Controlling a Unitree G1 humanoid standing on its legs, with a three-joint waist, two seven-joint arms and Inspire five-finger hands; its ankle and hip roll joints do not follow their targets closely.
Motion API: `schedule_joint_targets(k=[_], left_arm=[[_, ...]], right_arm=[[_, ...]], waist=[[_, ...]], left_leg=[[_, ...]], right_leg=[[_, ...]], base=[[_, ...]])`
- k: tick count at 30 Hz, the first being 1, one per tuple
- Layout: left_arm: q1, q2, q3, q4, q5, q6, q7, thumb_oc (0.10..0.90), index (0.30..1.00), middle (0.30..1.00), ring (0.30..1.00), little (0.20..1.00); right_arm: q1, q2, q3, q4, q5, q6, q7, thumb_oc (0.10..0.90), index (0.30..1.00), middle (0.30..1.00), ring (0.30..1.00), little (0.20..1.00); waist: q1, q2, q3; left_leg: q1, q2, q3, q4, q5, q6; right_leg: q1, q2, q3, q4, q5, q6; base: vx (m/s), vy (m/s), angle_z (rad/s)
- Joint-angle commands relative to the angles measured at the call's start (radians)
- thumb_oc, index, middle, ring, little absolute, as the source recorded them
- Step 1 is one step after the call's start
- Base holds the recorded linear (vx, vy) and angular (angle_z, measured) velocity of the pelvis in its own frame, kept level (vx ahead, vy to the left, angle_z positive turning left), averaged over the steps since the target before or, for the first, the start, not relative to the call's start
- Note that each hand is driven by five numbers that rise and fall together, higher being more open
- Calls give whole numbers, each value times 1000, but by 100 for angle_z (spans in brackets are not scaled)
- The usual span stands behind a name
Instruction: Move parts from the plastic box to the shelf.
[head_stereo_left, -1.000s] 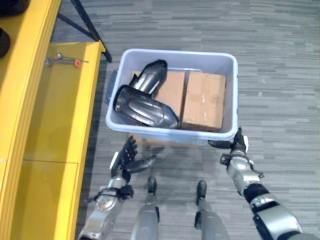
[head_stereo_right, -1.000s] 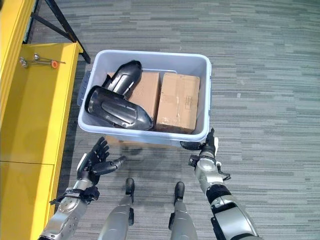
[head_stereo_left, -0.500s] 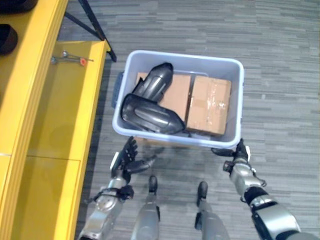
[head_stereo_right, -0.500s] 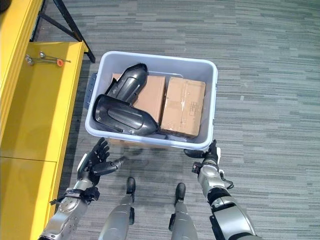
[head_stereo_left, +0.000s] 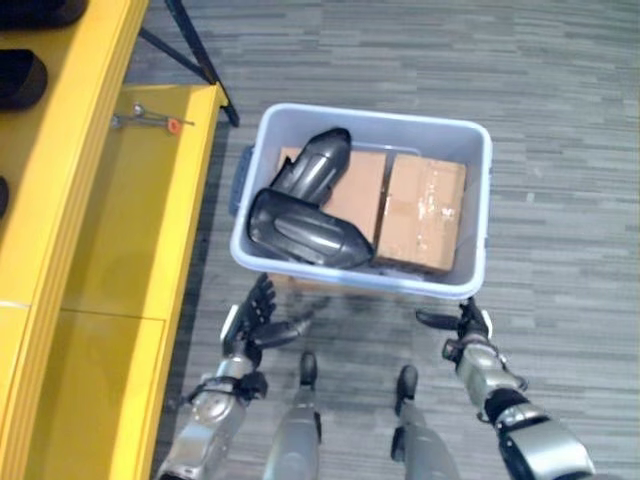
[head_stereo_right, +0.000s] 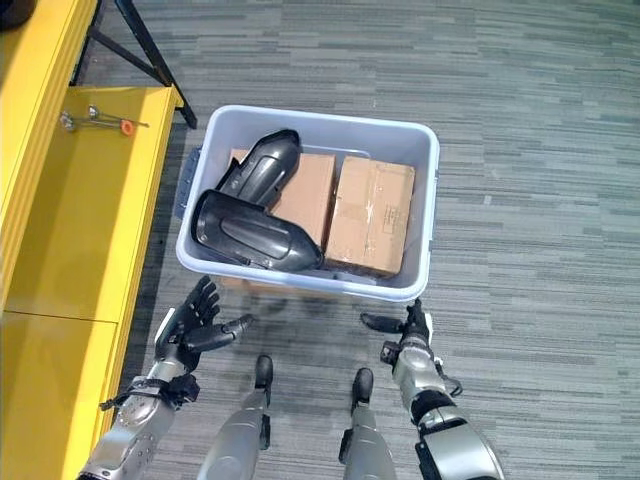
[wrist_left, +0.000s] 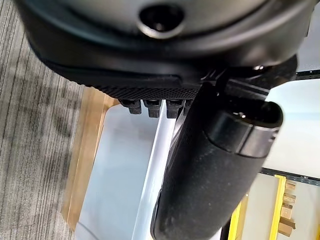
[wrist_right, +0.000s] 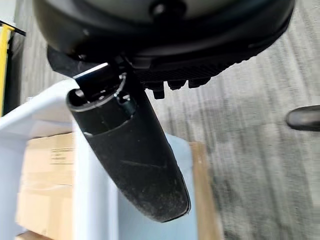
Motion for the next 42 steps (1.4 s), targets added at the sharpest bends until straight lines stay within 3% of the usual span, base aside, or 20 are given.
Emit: schedule_joint_targets(k=[1,3,11,13,14,17,19,24,34,42], left_arm=[[-14,48,0,-56,10,-65,-15,900,1000,1000,1000,1000],[-10,47,13,-56,8,-68,-14,900,1000,1000,1000,1000],[29,50,84,-59,33,-64,10,900,1000,1000,1000,1000],[45,48,113,-67,44,-68,21,900,1000,1000,1000,1000],[46,48,113,-67,44,-68,22,900,1000,1000,1000,1000],[69,46,138,-88,70,-78,35,900,1000,1000,1000,1000],[77,49,139,-106,81,-85,44,900,1000,1000,1000,1000],[90,58,144,-124,89,-87,42,900,1000,1000,1000,1000],[77,65,140,-146,84,-86,35,900,1000,1000,1000,1000],[57,65,129,-145,71,-85,36,900,1000,1000,1000,1000]], right_arm=[[-2,5,-31,-3,34,-53,8,900,1000,1000,1000,1000],[33,12,-38,-41,52,-60,13,900,1000,1000,1000,1000],[307,-14,-78,-472,19,-99,3,900,1000,1000,1000,1000],[407,-47,-113,-684,-106,-108,-30,900,1000,1000,1000,1000],[410,-47,-113,-687,-107,-107,-31,900,1000,1000,1000,1000],[486,-91,-171,-903,-363,-127,-139,900,1000,1000,1000,1000],[502,-100,-197,-1013,-453,-141,-186,900,1000,1000,1000,1000],[507,-144,-186,-1181,-535,-148,-166,900,1000,1000,1000,1000],[278,-224,-16,-1214,-633,-101,-115,900,1000,1000,1000,1000],[71,-193,94,-1067,-612,-51,-112,900,1000,1000,1000,1000]], waist=[[-8,-39,-67],[-15,-41,-68],[-86,-78,-78],[-107,-93,-84],[-107,-93,-85],[-124,-97,-90],[-129,-100,-93],[-129,-114,-95],[-86,-126,-83],[-38,-128,-61]], left_leg=[[-42,-18,-31,90,-93,42],[-41,-18,-30,89,-93,42],[-28,-3,-7,83,-91,39],[-21,2,3,77,-90,39],[-20,2,4,77,-90,39],[-15,6,11,66,-87,40],[-15,7,12,64,-86,42],[-18,9,13,65,-87,42],[-34,0,-8,72,-83,40],[-56,-9,-29,77,-78,42]], right_leg=[[5,-66,43,64,-121,45],[3,-65,47,65,-121,45],[-11,-56,71,68,-115,46],[-15,-54,83,66,-110,49],[-15,-54,83,65,-110,49],[-17,-54,89,60,-105,53],[-17,-53,89,58,-105,55],[-17,-52,88,56,-103,57],[-11,-56,72,56,-101,57],[-9,-59,50,55,-98,57]], base=[[0,0,0],[0,0,0],[-5,1,-4],[-8,5,-17],[-1,6,-16],[5,11,-14],[-6,12,-11],[0,0,0],[-1,-3,1],[-4,-15,14]])
